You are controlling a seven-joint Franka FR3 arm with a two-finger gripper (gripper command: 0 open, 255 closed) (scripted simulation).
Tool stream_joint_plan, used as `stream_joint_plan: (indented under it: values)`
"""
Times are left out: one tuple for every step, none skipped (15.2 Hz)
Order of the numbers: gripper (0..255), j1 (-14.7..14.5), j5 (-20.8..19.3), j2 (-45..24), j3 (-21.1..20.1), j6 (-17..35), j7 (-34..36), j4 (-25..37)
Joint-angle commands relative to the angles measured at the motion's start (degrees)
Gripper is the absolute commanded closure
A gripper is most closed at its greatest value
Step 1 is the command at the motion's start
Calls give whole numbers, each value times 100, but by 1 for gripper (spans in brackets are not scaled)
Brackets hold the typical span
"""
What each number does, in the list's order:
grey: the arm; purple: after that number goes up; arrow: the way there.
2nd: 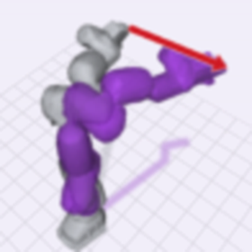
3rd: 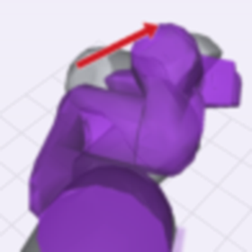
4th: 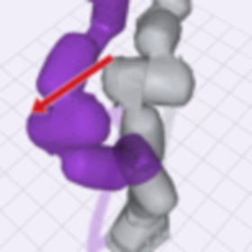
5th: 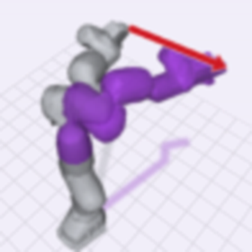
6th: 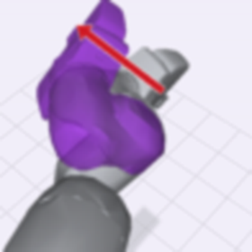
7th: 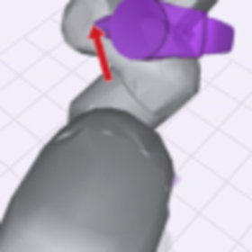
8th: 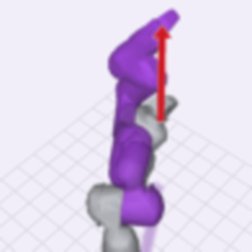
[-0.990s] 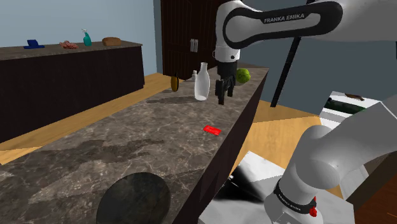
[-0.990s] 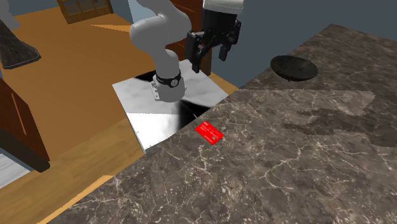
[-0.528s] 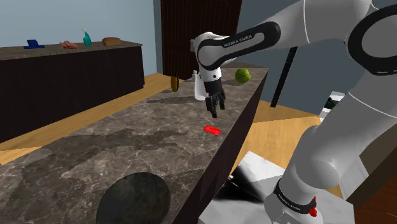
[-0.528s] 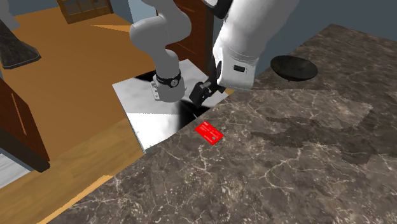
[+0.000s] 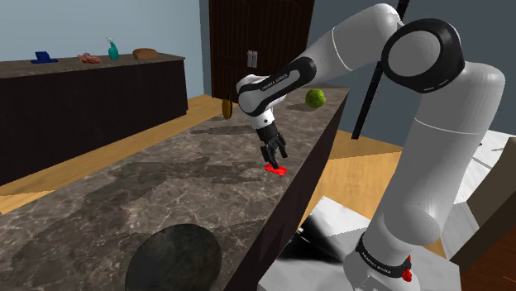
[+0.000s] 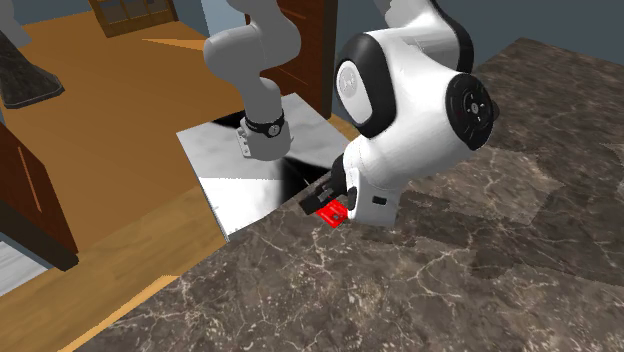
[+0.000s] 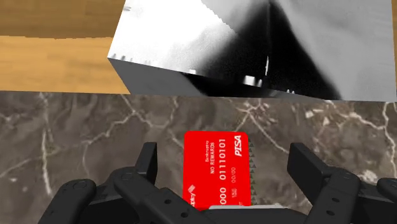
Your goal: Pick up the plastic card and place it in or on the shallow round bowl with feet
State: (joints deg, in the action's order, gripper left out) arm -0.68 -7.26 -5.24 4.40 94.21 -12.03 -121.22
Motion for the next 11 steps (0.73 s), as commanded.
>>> stream_joint_plan:
  values:
    - [0, 5, -12, -44, 4, 135, 7, -127]
    - [0, 9, -18, -34, 8, 210, 10, -212]
    - [0, 14, -24, -26, 12, 285, 13, -295]
    - [0, 19, -31, -18, 17, 361, 16, -378]
    - [0, 23, -37, -12, 21, 436, 19, -459]
    - [0, 26, -41, -9, 24, 480, 21, -506]
    - [0, 26, -41, -8, 24, 480, 21, -506]
    - [0, 26, -41, -9, 24, 480, 21, -506]
    - [0, 26, -41, -9, 24, 480, 21, -506]
    - [0, 26, -41, -9, 24, 480, 21, -506]
    - [0, 26, -41, -9, 24, 480, 21, -506]
